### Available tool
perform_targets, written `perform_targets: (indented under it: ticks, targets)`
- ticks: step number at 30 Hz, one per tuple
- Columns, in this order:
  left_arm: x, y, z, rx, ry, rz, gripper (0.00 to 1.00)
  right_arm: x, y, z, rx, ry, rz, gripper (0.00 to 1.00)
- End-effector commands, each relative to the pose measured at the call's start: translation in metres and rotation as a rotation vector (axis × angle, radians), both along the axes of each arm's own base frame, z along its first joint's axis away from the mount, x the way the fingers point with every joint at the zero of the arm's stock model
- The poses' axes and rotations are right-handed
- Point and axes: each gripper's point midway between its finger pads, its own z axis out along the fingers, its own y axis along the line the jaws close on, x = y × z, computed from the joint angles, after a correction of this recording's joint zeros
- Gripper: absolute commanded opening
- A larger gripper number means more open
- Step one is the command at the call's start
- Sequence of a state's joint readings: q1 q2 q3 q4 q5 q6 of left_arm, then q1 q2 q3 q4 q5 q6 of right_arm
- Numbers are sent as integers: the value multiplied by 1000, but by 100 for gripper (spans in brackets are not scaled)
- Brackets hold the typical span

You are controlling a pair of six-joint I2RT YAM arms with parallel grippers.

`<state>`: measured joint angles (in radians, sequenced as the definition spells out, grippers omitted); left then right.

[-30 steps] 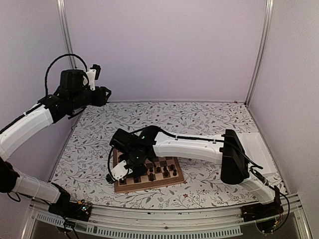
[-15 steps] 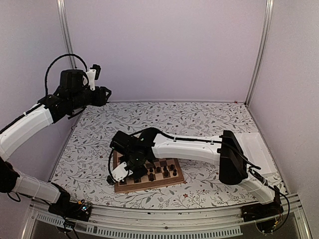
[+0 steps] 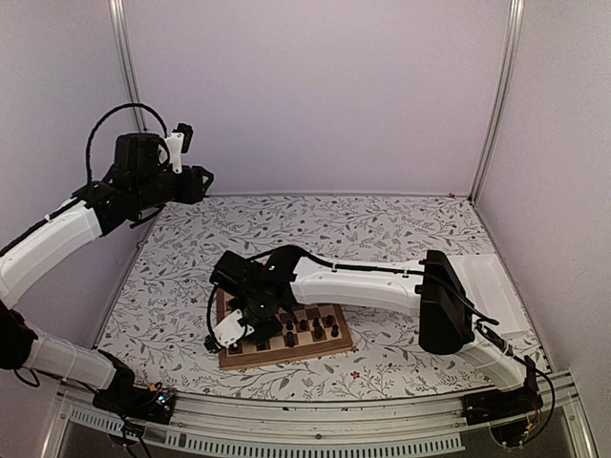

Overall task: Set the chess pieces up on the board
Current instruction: Place the chess piece on the chessboard, then pick up the chess piece from the storage box.

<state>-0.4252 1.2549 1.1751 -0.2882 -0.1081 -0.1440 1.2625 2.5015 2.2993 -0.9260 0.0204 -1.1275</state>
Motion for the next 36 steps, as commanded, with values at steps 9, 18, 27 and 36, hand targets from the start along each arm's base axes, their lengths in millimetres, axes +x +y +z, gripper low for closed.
perform_targets:
  ticks: [9,18,27,36]
  targets:
    - [4,2,-2,-17,-4,-1,50,-8,4,81,139,-3,11,36]
    - [2,-25,-16,-29,30,-146,49,15,-74,133,159,164,-171,40]
    - [-34,-120,-42,10,92,-478,40,136,-305,117,312,344,-796,39]
    - [-105,-225,-74,8,202,-801,41,157,-445,52,232,318,-1068,32]
